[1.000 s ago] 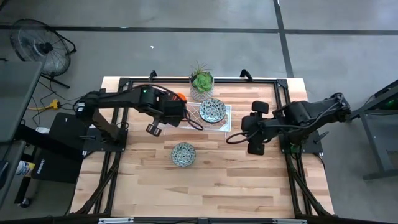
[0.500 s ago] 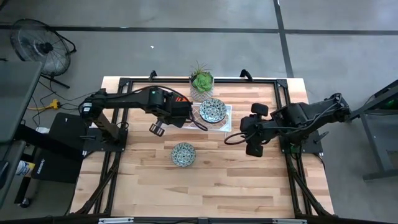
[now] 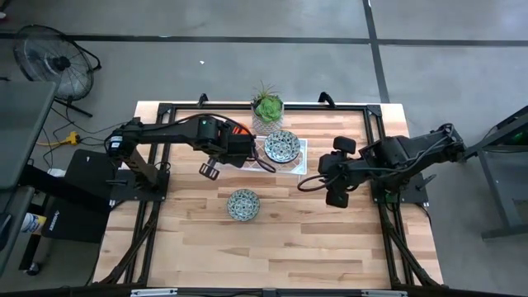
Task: Pick & Place Mini bowls
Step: Stack the orange bowl on the orange bowl on the shelf
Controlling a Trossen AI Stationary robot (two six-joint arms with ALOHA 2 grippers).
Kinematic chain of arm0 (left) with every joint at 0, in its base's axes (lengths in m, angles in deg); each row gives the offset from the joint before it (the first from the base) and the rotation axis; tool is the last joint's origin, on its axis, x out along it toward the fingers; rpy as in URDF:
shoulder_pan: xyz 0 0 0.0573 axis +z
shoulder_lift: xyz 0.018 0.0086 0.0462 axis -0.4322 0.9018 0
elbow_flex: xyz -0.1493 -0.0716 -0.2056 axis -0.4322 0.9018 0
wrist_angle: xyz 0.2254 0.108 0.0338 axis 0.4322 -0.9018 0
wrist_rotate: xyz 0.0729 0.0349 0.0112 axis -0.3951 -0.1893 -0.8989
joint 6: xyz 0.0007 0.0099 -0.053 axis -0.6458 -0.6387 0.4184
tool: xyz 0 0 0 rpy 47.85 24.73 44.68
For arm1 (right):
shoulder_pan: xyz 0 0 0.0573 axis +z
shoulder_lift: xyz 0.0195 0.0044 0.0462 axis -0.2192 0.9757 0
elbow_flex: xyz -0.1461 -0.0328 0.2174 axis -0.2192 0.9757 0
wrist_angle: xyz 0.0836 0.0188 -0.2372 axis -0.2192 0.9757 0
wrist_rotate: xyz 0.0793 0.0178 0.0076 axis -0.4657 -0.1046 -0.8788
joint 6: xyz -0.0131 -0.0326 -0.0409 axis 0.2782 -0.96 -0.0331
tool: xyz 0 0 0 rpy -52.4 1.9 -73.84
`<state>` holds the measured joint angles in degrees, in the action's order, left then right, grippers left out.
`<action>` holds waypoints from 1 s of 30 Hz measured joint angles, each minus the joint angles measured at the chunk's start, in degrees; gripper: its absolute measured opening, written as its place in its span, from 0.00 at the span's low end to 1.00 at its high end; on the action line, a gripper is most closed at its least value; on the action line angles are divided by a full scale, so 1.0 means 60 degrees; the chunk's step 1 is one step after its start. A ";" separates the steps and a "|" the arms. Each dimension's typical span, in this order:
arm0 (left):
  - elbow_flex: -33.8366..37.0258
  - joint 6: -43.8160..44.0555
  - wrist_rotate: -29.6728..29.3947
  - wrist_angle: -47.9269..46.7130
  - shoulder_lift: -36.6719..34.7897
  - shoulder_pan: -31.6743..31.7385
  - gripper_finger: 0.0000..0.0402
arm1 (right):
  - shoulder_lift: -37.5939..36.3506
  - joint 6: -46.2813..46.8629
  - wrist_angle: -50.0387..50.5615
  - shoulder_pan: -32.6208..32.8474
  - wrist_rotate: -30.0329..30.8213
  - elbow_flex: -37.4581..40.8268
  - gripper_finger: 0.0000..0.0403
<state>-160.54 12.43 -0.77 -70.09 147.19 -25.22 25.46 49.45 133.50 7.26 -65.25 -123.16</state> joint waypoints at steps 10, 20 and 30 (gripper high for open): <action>-0.0013 0.0333 0.0168 0.0008 -0.0182 0.0000 0.00 | 0.0000 0.0012 -0.0001 0.0000 0.0006 -0.0004 0.46; -0.0004 0.0350 0.0437 0.0000 -0.0299 0.0000 0.00 | 0.0000 0.0182 -0.0004 0.0000 -0.0022 -0.0007 0.46; -0.0007 0.1878 0.0998 0.0000 -0.0291 0.0215 0.00 | 0.0000 0.0423 -0.0007 0.0000 -0.0025 -0.0007 0.46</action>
<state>-160.58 23.70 5.21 -70.08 145.44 -23.93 25.46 51.99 133.46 7.26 -65.40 -123.20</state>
